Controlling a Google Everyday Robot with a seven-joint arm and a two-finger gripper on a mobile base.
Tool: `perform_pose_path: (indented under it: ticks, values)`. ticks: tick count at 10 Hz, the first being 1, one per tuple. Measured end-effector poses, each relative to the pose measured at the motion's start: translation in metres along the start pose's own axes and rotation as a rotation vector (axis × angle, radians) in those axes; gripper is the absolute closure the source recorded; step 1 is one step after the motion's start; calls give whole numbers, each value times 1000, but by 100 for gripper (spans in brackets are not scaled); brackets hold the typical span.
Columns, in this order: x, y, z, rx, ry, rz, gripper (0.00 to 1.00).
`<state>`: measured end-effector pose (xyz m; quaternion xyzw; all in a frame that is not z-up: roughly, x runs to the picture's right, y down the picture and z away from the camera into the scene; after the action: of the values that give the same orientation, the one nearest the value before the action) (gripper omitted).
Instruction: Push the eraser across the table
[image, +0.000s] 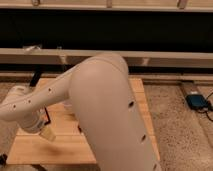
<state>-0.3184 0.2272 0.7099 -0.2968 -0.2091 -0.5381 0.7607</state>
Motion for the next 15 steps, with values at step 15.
perform_pose_path:
  ticks: [15]
  values:
    - [44, 2, 63, -63, -106, 79, 20]
